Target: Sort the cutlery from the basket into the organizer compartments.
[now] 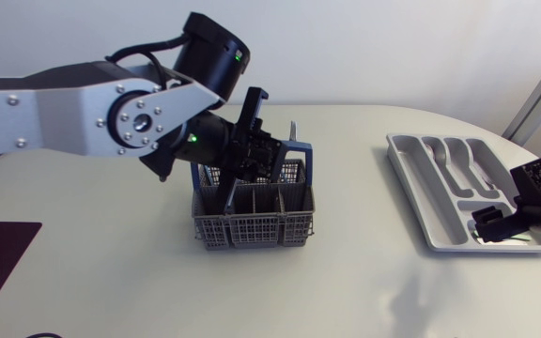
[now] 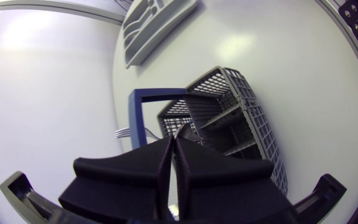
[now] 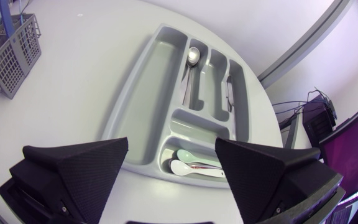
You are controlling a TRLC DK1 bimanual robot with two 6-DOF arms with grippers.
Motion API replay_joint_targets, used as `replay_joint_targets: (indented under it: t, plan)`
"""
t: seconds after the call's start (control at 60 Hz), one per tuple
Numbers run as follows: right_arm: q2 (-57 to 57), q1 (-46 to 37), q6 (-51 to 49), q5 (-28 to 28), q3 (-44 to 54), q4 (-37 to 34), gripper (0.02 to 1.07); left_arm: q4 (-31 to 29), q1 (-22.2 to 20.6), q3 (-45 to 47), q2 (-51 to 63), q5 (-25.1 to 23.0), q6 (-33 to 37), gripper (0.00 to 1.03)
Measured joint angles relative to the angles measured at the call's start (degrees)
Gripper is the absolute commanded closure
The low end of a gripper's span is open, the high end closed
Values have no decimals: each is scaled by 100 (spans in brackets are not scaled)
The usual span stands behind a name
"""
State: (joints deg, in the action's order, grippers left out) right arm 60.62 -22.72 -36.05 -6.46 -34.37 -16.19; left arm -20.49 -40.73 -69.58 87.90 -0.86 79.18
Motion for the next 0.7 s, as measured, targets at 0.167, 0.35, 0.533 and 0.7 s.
replay_joint_targets:
  t: [0.167, 0.35, 0.533, 0.7]
  plan:
    - [-586, 459, 37, -83, 0, -328, 6, 210, -111, 173, -590, 52, -586, 100]
    - [-1475, 1362, 319, -129, 0, -916, 6, -391, -378, -77, -802, 570, -1888, 100]
    - [-2044, 2332, 691, -129, -2, -1244, 6, -839, -573, -697, -612, 619, -3311, 100]
    - [-2175, 3257, 1110, -17, -46, -1364, 7, -931, -780, -925, -304, 750, -4463, 100]
